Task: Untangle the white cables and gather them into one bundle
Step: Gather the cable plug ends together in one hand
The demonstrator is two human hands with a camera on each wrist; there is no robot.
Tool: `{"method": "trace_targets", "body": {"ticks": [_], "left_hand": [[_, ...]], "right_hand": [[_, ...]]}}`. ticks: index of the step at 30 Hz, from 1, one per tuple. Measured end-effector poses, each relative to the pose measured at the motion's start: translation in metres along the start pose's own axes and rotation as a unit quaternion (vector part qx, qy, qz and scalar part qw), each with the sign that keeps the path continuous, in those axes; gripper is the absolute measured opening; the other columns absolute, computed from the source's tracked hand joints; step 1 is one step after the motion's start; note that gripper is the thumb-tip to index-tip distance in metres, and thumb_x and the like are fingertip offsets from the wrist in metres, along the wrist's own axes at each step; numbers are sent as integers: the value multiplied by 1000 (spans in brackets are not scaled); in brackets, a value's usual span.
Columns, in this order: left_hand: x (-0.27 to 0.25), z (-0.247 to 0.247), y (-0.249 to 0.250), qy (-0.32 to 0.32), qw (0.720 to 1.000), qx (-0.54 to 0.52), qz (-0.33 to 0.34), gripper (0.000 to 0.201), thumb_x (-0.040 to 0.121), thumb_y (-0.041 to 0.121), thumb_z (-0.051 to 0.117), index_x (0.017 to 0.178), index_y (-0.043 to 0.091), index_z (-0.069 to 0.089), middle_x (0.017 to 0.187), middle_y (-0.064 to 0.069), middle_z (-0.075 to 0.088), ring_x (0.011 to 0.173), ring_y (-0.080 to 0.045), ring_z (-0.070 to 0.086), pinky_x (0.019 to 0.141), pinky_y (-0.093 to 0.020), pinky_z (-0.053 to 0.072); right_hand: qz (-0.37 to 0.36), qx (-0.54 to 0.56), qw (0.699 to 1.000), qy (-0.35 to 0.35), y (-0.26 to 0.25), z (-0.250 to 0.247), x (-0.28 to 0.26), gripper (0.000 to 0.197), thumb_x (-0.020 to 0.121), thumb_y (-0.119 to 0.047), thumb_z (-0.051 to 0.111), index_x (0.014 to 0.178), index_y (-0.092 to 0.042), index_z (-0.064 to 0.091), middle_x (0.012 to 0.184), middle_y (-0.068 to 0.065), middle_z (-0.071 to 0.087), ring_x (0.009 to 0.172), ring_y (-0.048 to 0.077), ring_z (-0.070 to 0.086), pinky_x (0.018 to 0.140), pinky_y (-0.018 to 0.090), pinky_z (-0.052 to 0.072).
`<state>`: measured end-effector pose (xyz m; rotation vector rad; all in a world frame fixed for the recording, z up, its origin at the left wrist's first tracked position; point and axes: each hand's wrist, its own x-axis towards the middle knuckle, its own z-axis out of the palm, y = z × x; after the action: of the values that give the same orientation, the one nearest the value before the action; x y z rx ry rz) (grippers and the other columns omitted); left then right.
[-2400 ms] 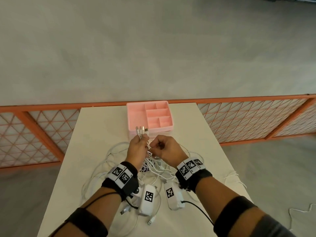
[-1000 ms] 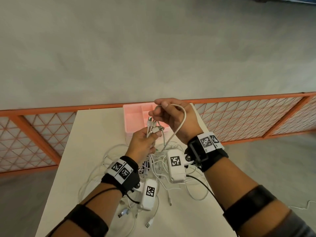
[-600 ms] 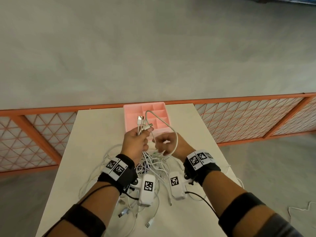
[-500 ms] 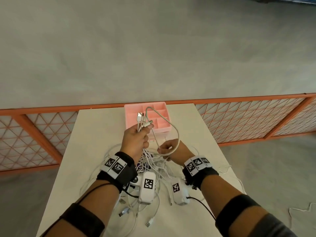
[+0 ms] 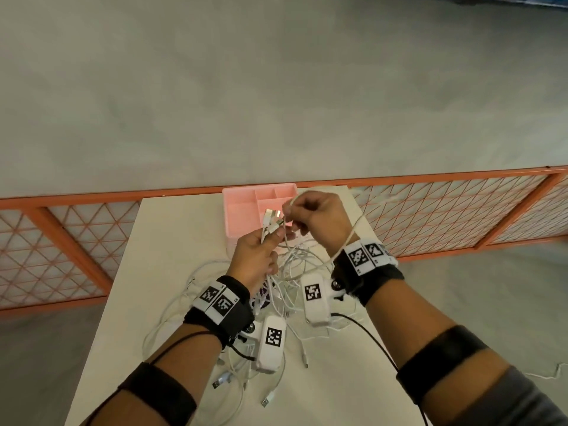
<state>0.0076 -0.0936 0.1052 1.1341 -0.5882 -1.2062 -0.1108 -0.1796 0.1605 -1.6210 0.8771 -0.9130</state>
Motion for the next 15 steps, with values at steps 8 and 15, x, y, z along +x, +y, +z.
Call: {"method": "trace_targets", "body": {"ticks": [8, 15], "left_hand": [[2, 4, -2, 8, 999, 54, -2, 13, 95, 7, 62, 97, 11, 74, 96, -14, 72, 46, -9, 23, 43, -20, 22], [8, 0, 15, 58, 998, -4, -3, 16, 91, 9, 69, 107, 5, 71, 87, -8, 67, 47, -7, 28, 39, -18, 26]], "right_hand": [[-25, 148, 986, 78, -22, -7, 14, 10, 86, -2, 71, 77, 0, 67, 72, 19, 66, 60, 26, 62, 56, 31, 53], [66, -14, 996, -55, 40, 4, -6, 12, 93, -19, 66, 98, -11, 72, 85, 9, 74, 76, 18, 67, 74, 37, 56]]}}
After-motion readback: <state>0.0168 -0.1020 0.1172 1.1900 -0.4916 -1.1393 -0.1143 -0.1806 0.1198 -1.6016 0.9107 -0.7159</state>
